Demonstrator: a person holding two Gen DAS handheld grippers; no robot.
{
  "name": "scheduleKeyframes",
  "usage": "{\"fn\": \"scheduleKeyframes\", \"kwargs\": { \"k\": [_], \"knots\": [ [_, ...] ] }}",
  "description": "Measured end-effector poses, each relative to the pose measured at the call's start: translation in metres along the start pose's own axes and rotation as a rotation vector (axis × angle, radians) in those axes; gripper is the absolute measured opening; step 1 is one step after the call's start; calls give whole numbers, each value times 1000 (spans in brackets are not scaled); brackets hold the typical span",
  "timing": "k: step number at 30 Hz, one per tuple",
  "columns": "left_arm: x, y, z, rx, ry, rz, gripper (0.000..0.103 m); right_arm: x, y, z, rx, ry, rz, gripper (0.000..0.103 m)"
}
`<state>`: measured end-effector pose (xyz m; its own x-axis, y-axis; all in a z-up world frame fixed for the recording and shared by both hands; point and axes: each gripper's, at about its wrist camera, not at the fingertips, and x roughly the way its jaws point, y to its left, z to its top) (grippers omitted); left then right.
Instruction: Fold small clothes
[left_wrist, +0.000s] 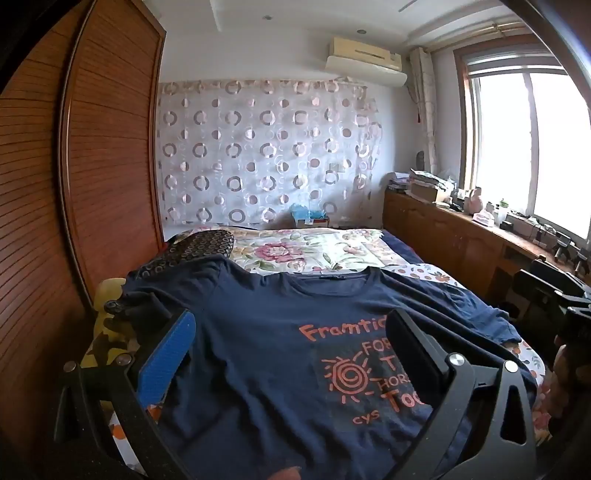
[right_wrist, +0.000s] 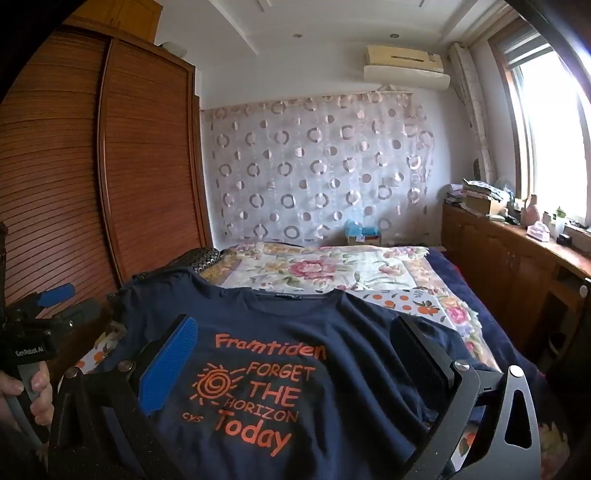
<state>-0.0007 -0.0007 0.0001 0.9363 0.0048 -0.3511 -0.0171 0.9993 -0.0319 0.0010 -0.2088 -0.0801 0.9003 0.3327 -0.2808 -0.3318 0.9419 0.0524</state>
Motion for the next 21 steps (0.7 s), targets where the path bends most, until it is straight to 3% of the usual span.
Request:
{"fn": "scheduleKeyframes", "kwargs": {
  "k": [21],
  "knots": [
    [2, 1, -2, 0, 24, -5, 103, 1, 1, 0, -4, 8, 5, 103]
  ]
}}
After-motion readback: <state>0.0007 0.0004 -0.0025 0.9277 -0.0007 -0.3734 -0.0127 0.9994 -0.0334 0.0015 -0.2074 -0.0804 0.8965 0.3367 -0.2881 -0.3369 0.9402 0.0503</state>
